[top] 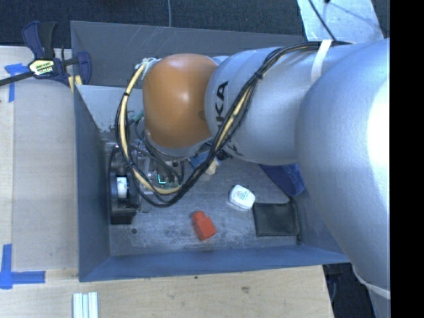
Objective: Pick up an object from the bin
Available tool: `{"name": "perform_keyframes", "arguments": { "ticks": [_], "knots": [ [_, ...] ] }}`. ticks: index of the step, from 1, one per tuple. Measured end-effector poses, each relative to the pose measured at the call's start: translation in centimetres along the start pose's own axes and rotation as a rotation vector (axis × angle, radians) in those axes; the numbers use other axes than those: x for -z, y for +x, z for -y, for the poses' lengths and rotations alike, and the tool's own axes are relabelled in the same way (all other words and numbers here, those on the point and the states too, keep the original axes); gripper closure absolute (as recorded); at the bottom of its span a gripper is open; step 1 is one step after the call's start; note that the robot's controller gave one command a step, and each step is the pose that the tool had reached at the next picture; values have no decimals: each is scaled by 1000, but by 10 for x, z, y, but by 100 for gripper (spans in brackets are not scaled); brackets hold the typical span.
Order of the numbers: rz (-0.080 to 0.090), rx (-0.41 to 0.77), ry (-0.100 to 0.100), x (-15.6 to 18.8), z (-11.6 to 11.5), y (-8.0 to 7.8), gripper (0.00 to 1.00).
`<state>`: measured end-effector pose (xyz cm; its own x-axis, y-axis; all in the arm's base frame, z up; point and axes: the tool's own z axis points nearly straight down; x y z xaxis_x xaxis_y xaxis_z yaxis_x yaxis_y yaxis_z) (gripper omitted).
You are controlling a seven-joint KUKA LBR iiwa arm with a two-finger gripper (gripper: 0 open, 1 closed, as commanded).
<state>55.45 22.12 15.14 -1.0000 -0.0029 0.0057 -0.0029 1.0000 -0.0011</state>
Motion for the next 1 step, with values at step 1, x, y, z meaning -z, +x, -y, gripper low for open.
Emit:
{"name": "perform_keyframes", "arguments": {
  "ticks": [1],
  "knots": [
    [15, 298, -4, -57, -8, 4, 0]
  ]
}}
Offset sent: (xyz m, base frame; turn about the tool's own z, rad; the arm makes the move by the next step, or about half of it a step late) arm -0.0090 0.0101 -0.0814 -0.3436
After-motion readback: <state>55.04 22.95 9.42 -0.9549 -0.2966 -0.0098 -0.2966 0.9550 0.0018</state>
